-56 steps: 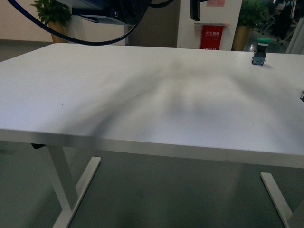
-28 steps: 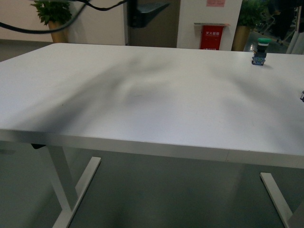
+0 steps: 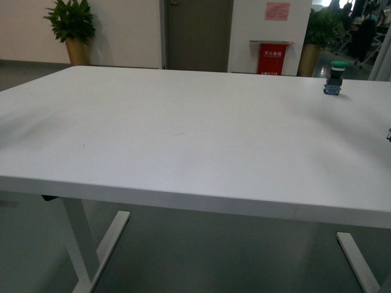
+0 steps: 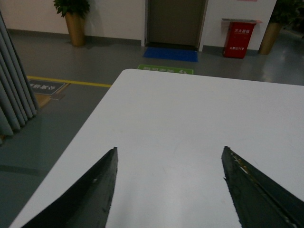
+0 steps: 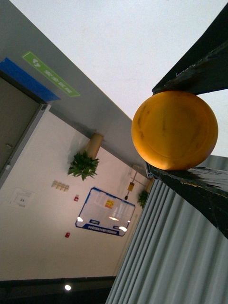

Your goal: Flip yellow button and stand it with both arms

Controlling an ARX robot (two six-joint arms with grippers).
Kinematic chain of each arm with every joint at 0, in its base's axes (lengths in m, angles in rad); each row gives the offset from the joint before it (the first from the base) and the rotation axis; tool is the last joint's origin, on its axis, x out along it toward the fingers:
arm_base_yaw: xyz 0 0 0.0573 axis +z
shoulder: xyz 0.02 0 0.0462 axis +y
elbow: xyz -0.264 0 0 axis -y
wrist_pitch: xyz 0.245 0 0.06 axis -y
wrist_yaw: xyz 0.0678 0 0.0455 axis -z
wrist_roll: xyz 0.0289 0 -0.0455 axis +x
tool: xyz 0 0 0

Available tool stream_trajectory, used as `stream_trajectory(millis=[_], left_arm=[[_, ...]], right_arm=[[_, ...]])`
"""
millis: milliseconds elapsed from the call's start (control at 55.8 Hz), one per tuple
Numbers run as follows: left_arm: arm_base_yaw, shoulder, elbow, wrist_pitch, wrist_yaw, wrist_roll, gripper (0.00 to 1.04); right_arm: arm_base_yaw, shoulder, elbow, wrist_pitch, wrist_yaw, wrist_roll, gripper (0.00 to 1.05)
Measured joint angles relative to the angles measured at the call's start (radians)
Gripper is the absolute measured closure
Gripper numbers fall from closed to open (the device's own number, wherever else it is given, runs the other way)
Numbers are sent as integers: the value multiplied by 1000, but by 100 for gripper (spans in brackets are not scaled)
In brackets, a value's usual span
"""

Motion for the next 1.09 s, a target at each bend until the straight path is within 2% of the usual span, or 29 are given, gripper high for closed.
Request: stream_trajectory(millis=[54, 143, 376, 734, 824, 1092], left_arm=[[-6, -97, -158, 82, 10, -4, 48], [-29, -183, -308, 152, 6, -8, 64], [-41, -277, -519, 208, -19, -16, 101], [-99, -487, -684, 177, -70, -17, 101], [-153, -552, -719, 145, -142, -17, 101], [-179, -718, -786, 47, -148, -17, 101]], right_arm=[[8, 0, 0, -8, 0, -14, 67], [19, -4, 3, -14, 0, -29, 67], [23, -16, 24, -63, 14, -68, 67], [30, -33, 73, -135, 15, -164, 67], [31, -36, 75, -141, 18, -187, 67], [41, -64, 47, -147, 30, -229, 68]])
